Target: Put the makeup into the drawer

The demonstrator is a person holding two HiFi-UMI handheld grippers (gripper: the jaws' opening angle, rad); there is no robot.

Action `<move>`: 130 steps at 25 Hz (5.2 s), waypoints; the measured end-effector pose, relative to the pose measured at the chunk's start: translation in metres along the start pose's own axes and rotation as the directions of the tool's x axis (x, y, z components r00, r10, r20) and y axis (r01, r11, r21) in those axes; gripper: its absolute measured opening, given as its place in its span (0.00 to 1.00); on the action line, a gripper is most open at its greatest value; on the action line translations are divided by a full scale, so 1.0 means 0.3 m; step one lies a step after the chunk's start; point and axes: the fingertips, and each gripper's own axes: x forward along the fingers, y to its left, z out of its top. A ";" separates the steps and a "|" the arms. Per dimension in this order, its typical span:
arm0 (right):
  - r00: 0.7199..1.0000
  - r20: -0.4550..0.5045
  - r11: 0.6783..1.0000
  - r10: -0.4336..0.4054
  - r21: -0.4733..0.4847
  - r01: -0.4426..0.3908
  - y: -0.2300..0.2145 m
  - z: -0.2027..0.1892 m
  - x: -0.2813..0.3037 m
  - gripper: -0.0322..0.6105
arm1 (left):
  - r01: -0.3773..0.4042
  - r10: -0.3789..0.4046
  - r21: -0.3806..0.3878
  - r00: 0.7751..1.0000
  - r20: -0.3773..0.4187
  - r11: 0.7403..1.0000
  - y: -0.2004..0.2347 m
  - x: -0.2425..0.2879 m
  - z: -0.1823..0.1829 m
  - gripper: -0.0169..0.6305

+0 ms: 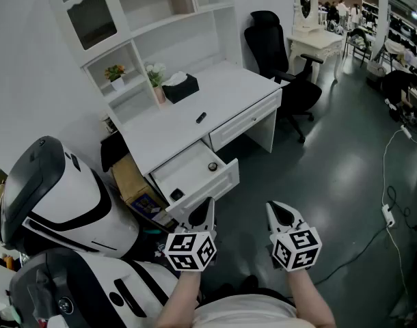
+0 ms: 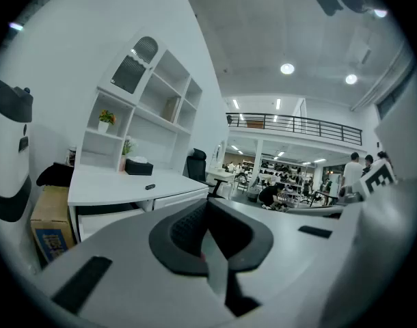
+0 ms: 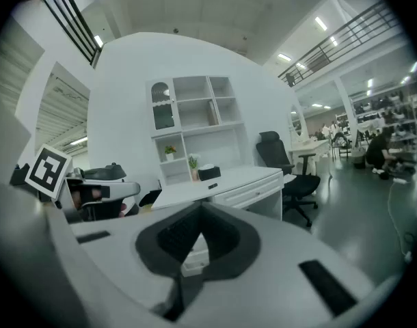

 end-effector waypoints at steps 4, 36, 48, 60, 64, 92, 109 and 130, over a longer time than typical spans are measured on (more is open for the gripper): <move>1.000 0.014 1.000 -0.009 -0.016 0.009 -0.038 0.005 -0.010 0.05 | -0.021 0.021 0.002 1.000 -0.024 1.000 -0.004 0.012 -0.018 0.03; 0.999 -0.006 0.999 -0.041 0.032 0.041 -0.253 0.130 0.458 0.05 | -0.135 0.135 0.017 0.990 -0.034 0.991 0.377 0.471 0.093 0.30; 0.999 -0.029 0.998 -0.045 0.039 0.046 -0.236 0.232 0.833 0.05 | -0.084 0.084 -0.006 0.996 -0.042 0.996 0.632 0.768 0.183 0.36; 0.996 -0.049 0.997 -0.073 0.032 0.074 -0.228 0.247 0.953 0.05 | -0.019 0.020 0.016 0.997 -0.078 1.000 0.735 0.938 0.203 0.41; 0.994 -0.061 0.995 -0.089 0.049 0.092 -0.256 0.237 0.964 0.05 | -0.022 0.024 0.024 0.994 -0.102 0.999 0.759 0.998 0.194 0.42; 0.989 -0.129 0.990 -0.077 0.108 0.091 -0.522 0.264 1.228 0.05 | -0.071 0.133 0.169 0.910 -0.392 0.983 0.966 1.581 -0.040 0.42; 0.983 -0.158 0.983 -0.095 0.141 0.118 -0.599 0.247 1.242 0.05 | -0.065 0.183 0.230 0.819 -0.543 0.971 1.039 1.710 -0.176 0.34; 0.985 -0.151 0.979 -0.079 0.175 0.106 -0.589 0.239 1.213 0.05 | -0.014 0.165 0.257 0.799 -0.579 0.966 0.980 1.694 -0.189 0.18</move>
